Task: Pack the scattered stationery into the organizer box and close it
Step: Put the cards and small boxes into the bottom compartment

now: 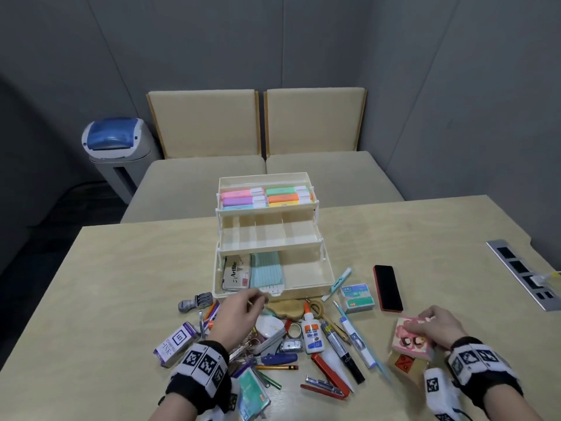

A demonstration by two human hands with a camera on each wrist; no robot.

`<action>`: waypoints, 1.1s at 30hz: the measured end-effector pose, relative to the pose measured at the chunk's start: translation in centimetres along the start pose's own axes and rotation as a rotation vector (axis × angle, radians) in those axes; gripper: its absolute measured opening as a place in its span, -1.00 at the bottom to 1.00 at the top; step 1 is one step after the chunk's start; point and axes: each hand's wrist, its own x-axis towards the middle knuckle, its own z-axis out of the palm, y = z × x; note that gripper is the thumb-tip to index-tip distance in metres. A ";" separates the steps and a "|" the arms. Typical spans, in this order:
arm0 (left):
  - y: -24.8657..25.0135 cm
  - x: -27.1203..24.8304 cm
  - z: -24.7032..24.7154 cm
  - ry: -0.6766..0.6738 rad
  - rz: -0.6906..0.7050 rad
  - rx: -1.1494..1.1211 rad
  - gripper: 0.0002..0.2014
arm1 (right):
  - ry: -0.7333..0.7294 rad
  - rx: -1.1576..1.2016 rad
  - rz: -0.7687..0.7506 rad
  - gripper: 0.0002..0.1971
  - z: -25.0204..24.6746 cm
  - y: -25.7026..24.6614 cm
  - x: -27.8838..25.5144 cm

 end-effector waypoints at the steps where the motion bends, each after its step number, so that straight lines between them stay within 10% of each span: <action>1: 0.0 0.7 -0.4 0.031 -0.005 -0.006 -0.86 | 0.007 0.049 -0.050 -0.61 -1.1 -0.8 -0.5; 8: -1.4 6.1 -0.6 -0.159 -0.002 0.377 -0.71 | -0.307 0.790 -0.219 -0.56 -1.1 -10.4 -5.2; 15: -0.3 7.5 -1.0 -0.456 0.030 0.796 -0.55 | -0.439 0.701 -0.152 -0.81 9.9 -17.5 -7.0; 33: -3.7 6.8 -0.4 -0.225 0.042 0.863 -0.38 | -0.471 0.638 0.030 -0.76 17.6 -22.7 -5.1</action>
